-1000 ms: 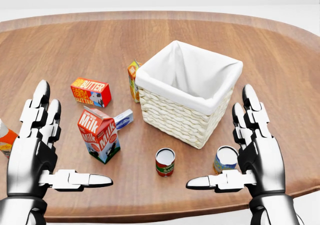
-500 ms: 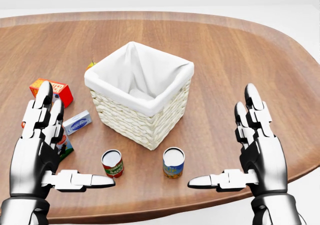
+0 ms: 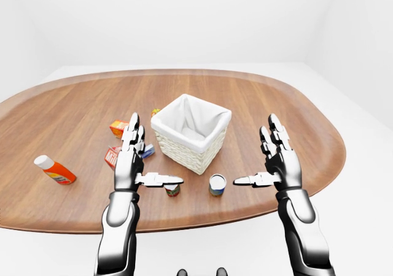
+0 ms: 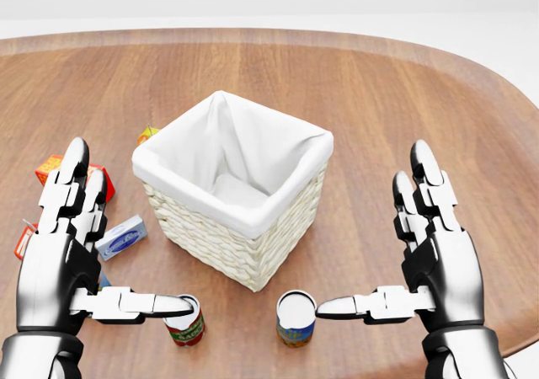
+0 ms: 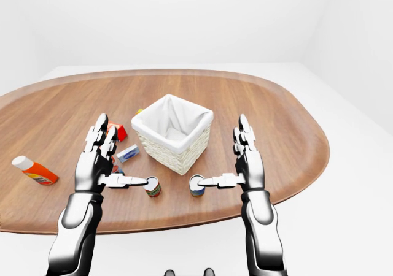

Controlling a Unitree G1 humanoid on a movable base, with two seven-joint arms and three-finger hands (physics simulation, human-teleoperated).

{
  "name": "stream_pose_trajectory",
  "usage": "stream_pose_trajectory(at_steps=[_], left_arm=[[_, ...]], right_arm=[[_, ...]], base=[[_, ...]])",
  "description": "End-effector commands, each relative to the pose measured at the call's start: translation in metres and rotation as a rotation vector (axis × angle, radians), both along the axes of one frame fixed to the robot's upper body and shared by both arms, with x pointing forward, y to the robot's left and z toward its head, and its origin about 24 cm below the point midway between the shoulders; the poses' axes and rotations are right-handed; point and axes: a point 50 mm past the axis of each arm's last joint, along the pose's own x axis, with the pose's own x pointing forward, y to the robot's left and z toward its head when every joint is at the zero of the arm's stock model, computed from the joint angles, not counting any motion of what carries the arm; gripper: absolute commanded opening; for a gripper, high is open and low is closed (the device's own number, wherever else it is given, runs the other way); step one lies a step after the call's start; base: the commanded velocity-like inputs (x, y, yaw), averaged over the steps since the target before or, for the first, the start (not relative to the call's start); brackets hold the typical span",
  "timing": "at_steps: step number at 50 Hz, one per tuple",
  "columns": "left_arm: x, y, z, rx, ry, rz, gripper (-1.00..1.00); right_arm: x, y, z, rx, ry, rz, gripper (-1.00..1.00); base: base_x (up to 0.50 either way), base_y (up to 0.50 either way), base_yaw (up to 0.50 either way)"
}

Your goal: Pick up the tomato sauce, and put it in the basket.

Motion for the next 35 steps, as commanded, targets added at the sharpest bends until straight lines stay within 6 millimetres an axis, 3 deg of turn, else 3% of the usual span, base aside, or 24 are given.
stream_pose_trajectory(at_steps=[1,16,22,35], left_arm=[[-0.0001,0.0001,-0.0014,0.001,0.006,0.001,1.0],[0.0003,0.0002,-0.001,0.002,0.004,0.001,1.0],[0.0005,0.0005,-0.0015,0.003,0.007,0.001,1.0],[0.0004,0.0001,-0.0026,0.008,0.012,0.001,1.0]], right_arm=[[0.0009,-0.0008,-0.0024,-0.008,0.011,-0.015,1.0],[-0.0004,-0.0005,0.0006,0.013,-0.004,0.003,1.0],[0.0017,0.0007,-0.0042,-0.017,0.02,-0.012,1.0],[0.004,-0.0017,-0.0041,-0.028,0.021,-0.053,1.0]], base=[[0.0,0.0,0.0],[0.0,0.0,0.0],[0.47,0.0,0.0],[0.01,0.0,0.0]])
